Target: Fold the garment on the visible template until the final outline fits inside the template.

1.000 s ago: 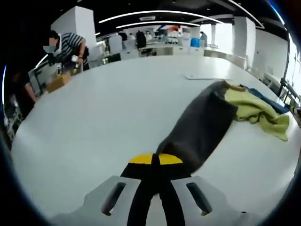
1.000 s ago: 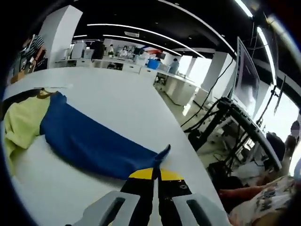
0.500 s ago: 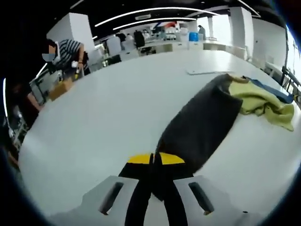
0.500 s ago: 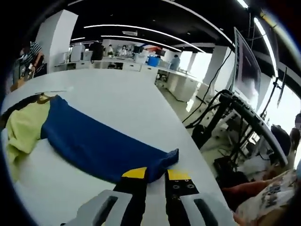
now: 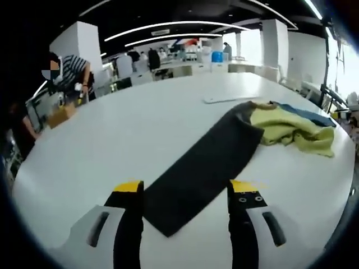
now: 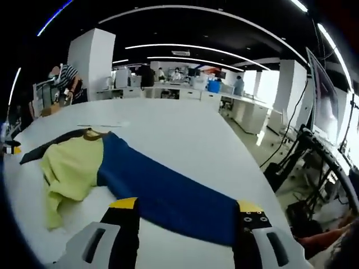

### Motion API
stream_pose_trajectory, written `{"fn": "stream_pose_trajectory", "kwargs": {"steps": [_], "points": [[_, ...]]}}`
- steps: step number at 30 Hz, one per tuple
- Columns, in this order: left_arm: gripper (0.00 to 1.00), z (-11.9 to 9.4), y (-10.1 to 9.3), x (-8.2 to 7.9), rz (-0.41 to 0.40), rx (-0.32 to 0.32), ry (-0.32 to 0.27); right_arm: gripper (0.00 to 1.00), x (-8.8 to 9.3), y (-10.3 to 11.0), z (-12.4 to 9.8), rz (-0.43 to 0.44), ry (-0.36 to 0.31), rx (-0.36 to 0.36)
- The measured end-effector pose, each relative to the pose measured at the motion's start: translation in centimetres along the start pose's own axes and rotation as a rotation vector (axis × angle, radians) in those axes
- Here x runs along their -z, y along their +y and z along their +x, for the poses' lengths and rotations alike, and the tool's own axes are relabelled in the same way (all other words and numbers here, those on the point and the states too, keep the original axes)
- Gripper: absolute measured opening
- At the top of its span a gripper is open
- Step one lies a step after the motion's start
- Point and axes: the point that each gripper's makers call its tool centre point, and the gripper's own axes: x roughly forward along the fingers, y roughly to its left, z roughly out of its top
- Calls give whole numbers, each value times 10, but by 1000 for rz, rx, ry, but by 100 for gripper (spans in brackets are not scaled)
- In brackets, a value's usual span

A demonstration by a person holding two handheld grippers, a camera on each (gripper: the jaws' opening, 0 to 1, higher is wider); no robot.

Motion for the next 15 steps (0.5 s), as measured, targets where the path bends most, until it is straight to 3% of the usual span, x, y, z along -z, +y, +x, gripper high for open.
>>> {"fn": "stream_pose_trajectory", "kwargs": {"steps": [4, 6, 15], "points": [[72, -4, -14, -4, 12, 46, -18, 80, -11, 34, -1, -50, -8, -116], [77, -7, -22, -6, 39, 70, -22, 84, -19, 62, -3, -87, -20, -213], [95, -19, -54, -16, 70, 147, -76, 84, -35, 136, -10, -172, -27, -412]]}}
